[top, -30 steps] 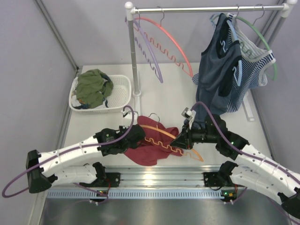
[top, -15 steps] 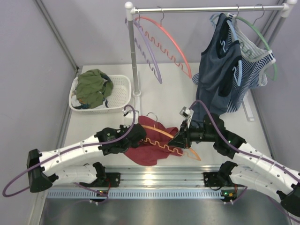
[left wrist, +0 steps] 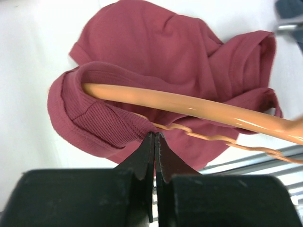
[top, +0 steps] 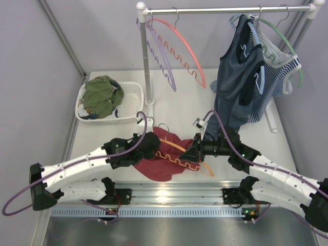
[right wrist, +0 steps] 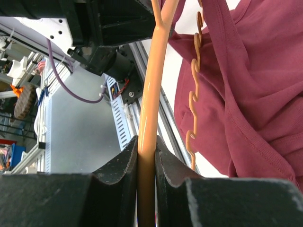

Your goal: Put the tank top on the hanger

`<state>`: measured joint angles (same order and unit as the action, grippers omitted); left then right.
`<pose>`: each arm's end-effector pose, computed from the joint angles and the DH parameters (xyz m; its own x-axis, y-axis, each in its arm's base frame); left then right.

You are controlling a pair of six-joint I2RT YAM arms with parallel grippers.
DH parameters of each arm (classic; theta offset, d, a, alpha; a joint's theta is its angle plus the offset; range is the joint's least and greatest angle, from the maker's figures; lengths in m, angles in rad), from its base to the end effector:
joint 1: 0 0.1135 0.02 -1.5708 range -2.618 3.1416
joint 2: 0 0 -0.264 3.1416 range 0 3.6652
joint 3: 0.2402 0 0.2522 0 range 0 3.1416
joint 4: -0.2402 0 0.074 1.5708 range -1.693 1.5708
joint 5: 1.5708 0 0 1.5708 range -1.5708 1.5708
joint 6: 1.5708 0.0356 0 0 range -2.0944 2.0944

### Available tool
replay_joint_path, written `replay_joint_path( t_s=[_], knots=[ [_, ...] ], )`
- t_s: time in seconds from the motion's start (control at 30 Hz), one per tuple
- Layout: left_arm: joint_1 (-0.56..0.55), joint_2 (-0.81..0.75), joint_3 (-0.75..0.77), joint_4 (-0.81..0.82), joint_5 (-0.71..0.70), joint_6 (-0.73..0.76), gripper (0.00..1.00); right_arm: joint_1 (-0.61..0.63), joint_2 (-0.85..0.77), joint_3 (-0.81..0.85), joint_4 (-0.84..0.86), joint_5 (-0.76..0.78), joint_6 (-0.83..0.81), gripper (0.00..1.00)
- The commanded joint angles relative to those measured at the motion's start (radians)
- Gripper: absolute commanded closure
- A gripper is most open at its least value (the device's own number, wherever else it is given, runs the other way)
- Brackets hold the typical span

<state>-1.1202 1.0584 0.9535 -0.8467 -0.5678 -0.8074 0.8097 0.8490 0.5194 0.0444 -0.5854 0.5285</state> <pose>0.1047 -0.1724 0.2929 -0.6953 0.0386 -0.7177 0.1745 0.9777 -0.1165 0.1211 0.1557 0.2600 -0.6563 -0.0796 -0.7503 -0.7391 0.2676 0.6181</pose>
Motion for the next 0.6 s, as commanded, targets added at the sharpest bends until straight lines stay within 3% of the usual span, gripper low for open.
replay_joint_path(
  t_s=[0.0,0.23,0.43,0.57],
  knots=[
    [-0.003,-0.026,-0.007,0.118,0.069,0.039,1.0,0.019,0.031,-0.01,0.21,-0.016,0.007,1.0],
    [-0.004,-0.021,-0.021,0.129,0.121,0.068,1.0,0.017,0.094,0.01,0.271,-0.005,-0.012,1.0],
    [-0.004,-0.064,-0.036,0.094,0.043,0.025,1.0,0.028,0.165,-0.024,0.363,0.001,0.004,1.0],
    [-0.004,-0.089,-0.036,0.038,-0.041,-0.039,0.86,0.087,0.186,-0.042,0.373,0.079,-0.021,1.0]
  ],
)
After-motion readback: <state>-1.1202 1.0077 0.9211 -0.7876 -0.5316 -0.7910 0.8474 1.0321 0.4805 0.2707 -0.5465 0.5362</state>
